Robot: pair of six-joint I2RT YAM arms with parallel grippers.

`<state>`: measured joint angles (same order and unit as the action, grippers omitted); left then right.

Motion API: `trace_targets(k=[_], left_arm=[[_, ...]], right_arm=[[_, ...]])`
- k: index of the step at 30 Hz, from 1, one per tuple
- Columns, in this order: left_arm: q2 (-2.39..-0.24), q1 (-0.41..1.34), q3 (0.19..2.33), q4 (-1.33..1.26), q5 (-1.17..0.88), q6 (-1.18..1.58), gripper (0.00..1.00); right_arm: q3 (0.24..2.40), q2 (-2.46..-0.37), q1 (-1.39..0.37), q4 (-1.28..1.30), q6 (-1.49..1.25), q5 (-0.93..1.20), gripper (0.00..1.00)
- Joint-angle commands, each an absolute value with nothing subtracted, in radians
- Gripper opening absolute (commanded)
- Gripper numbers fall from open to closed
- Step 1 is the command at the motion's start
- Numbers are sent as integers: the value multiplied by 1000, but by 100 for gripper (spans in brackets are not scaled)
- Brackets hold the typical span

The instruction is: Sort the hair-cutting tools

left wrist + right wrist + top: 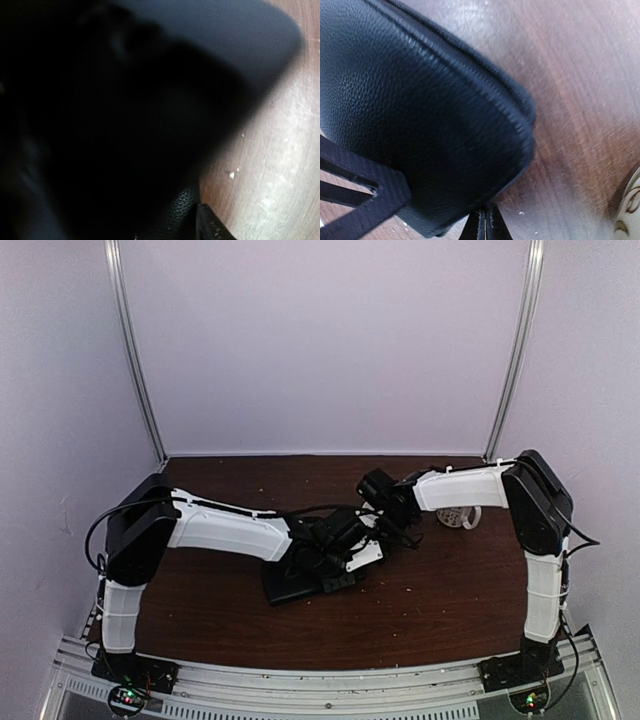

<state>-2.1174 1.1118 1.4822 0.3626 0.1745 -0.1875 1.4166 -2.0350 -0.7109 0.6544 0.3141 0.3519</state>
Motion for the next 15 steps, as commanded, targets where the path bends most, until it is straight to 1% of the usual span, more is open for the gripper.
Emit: trace_targets(k=[1,8,15], left_arm=[[-2214,1088,1512,418,197,-153,43],[-2230,1068,1527,433,173,-140,34],[-2230,1068,1525,438,163,-142,29]], right_arm=[[1379,-1990,-712,754,344,397,0],[1297,-1934,-712,839,355,473,0],[1215,-1857,-710,834,396,392,0]])
